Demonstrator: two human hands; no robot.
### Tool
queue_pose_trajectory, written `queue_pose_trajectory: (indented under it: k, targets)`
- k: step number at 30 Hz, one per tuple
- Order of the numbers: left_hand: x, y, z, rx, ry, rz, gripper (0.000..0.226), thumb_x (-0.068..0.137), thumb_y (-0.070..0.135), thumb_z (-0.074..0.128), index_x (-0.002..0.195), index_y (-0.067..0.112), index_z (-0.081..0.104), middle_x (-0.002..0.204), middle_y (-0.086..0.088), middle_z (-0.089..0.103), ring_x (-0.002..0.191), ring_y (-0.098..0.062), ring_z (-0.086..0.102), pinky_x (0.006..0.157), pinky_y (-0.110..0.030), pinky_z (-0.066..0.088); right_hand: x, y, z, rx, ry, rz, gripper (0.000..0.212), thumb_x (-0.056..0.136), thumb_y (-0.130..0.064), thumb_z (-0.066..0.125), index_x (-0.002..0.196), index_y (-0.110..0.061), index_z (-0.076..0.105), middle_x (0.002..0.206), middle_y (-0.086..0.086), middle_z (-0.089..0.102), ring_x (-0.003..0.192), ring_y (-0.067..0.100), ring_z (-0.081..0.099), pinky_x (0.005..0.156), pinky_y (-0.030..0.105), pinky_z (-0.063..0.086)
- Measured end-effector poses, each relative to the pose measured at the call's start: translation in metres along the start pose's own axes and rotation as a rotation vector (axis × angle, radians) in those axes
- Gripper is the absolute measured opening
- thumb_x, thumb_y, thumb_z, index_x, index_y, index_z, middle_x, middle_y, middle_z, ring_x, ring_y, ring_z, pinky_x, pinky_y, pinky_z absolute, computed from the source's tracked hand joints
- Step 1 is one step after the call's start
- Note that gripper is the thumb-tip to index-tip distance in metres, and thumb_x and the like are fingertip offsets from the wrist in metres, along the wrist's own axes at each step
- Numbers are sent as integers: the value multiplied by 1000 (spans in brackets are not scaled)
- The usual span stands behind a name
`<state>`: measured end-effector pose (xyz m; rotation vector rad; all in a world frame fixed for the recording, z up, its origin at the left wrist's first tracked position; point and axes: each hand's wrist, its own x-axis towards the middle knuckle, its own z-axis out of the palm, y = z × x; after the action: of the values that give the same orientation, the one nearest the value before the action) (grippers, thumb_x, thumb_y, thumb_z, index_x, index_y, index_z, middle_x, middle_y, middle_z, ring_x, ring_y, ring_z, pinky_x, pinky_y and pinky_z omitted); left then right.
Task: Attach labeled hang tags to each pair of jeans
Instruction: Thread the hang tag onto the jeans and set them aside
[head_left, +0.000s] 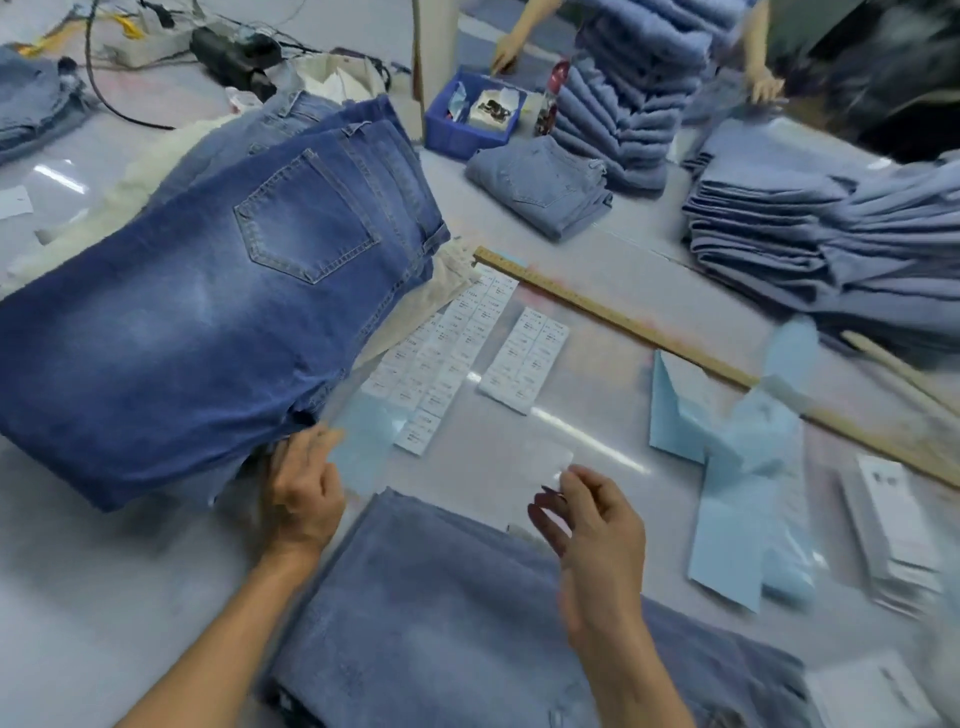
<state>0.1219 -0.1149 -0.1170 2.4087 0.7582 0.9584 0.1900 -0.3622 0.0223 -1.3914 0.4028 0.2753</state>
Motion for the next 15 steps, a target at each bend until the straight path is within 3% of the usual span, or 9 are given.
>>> queue_pose_trajectory:
  k: [2,4,5,8,9,11,15]
  targets:
    - [-12,29,-21,-154,5,-17,31,93,7,43,107,8,71,98,-7,70,88,-32,65,85,-40,51,-17,3,-33,9,69,-25,10,97,-4,62,90,-8,69,70,1,68,69,19,66,66,26,60]
    - [-34,80,-44,-364,-147,-107,20,96,27,48,101,25,67,84,8,65,73,-14,60,74,-23,50,-32,6,-61,-106,102,-130,11,94,-3,65,91,-11,72,75,0,73,71,22,67,68,25,60]
    - [-48,110,-54,-479,-312,-199,21,95,40,50,93,29,68,75,6,64,64,-12,58,67,-26,52,-40,6,-72,-208,97,-204,13,93,-4,68,92,-16,73,80,-1,74,75,21,68,71,24,59]
    - [-80,187,-67,-684,-890,-573,63,81,78,56,61,20,70,49,-2,55,46,-15,48,48,-28,43,-60,5,-99,-588,49,-591,19,91,-1,70,95,-19,73,87,-8,72,82,12,68,76,21,55]
    - [-85,204,-67,-715,-1003,-674,69,74,80,60,54,14,66,47,-5,53,43,-15,44,43,-24,37,-65,5,-106,-711,17,-771,17,91,0,69,97,-15,73,90,-8,69,83,10,67,76,21,54]
    - [-87,228,-68,-757,-1137,-800,60,69,73,64,53,15,61,48,-7,48,41,-16,36,41,-21,26,-74,7,-119,-892,-60,-1038,11,92,-2,66,98,-6,74,92,1,67,83,14,64,76,22,51]
    - [-88,247,-74,-777,-1259,-856,45,87,50,66,55,22,53,56,-3,41,47,-15,30,48,-20,15,-85,3,-151,-1061,-83,-1195,14,89,0,70,101,-6,75,93,5,66,78,21,59,69,29,50]
